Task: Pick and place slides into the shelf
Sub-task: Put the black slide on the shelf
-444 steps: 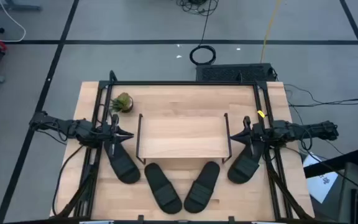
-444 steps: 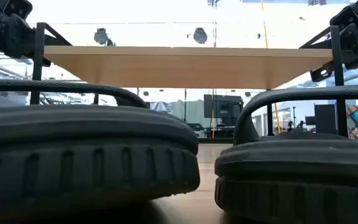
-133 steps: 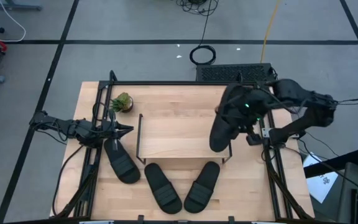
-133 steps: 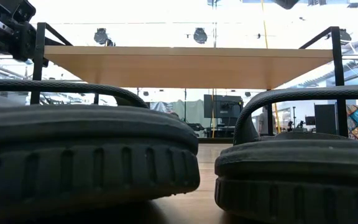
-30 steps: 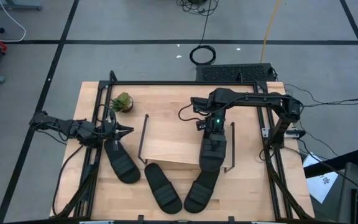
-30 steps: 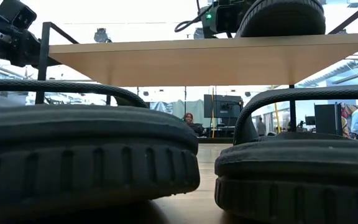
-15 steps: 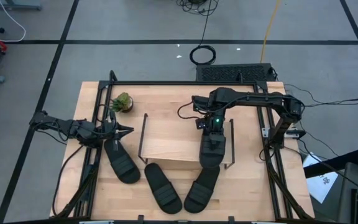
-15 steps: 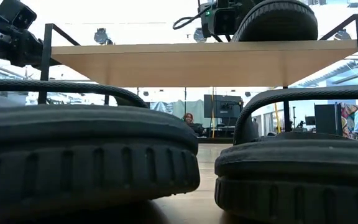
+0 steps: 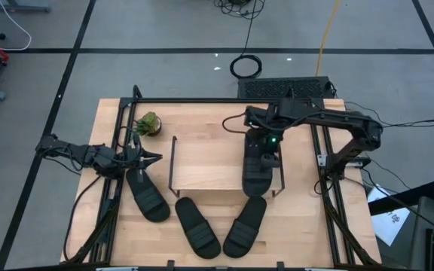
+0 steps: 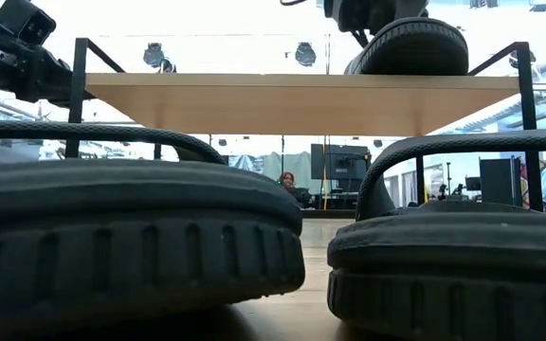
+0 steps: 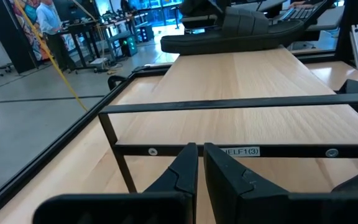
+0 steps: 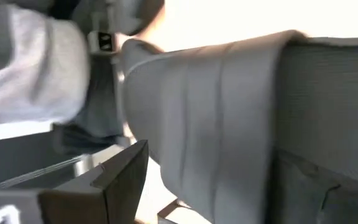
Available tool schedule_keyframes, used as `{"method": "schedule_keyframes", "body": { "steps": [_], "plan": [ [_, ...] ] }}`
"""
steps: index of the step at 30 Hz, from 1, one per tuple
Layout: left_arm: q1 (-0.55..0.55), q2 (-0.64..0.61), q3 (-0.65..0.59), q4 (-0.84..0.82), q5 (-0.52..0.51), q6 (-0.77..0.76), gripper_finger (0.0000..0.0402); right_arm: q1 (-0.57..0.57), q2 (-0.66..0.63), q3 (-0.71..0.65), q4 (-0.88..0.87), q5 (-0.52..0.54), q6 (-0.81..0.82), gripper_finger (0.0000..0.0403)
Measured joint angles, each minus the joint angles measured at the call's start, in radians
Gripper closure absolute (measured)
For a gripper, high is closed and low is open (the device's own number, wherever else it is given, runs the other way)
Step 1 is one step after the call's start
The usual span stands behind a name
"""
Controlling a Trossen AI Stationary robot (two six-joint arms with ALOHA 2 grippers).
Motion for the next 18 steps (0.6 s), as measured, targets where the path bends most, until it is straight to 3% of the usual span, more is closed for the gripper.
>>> {"method": "schedule_keyframes", "body": {
  "steps": [9,15,18],
  "plan": [
    [0.000,0.000,0.000,0.000,0.000,-0.006,0.0371,-0.002,-0.116,0.000,0.035,0.222,-0.006,0.0126],
    [0.000,0.000,0.000,-0.010,0.001,-0.006,0.0371,-0.002,-0.232,0.000,0.160,0.241,-0.028,0.0130],
    [0.000,0.000,0.000,-0.013,0.001,-0.006,0.0371,0.003,-0.303,0.000,0.235,0.244,-0.039,0.0159]
  ]
}}
